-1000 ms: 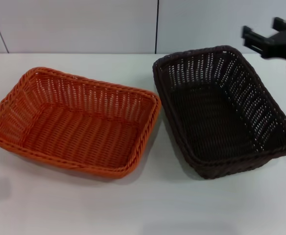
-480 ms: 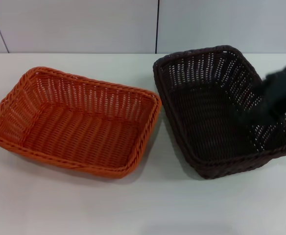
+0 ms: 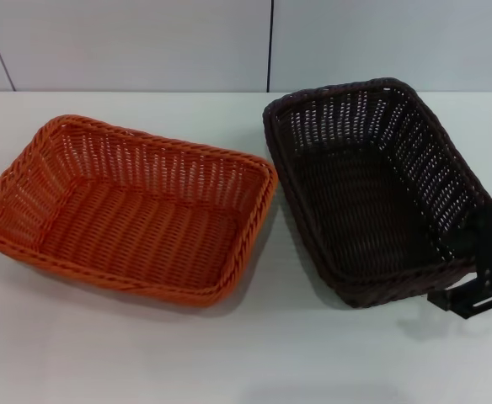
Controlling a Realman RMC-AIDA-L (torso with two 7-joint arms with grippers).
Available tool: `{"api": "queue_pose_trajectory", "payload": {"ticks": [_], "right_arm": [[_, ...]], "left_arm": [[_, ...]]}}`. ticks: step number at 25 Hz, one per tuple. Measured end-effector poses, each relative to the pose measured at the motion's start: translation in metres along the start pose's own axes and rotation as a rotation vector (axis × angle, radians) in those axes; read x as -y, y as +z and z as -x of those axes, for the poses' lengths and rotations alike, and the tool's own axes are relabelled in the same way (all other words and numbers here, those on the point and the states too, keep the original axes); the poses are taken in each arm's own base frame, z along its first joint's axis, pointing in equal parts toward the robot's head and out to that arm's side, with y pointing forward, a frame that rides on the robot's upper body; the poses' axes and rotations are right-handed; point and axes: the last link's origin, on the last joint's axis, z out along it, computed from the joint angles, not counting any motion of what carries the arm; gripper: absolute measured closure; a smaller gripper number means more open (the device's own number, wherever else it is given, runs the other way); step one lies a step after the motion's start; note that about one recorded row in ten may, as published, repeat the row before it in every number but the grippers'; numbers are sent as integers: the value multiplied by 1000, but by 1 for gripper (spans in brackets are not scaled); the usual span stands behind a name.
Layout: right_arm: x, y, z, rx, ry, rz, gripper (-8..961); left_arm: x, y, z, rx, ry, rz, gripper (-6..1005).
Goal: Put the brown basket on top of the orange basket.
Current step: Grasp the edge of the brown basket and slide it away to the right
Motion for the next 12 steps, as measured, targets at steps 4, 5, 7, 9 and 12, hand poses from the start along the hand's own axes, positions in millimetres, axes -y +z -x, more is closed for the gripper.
{"api": "queue_pose_trajectory", "payload": {"ticks": [4,5,7,9,12], "right_arm": [[3,4,0,-24,-15,3,247],[4,6,0,-32,-25,4,249],[8,12,2,-56,-44,-6,253],[9,15,3,-68,-47,-10,257],[11,24,4,-103,-63,-22,263]], "left_arm": [[-1,-1,1,3,0,6,296],[-2,-2,1,4,-1,8,296],[-2,-3,1,6,-2,11,296],[-2,-4,1,8,-3,10,296],[-2,-5,2,11,-3,11,296]]}}
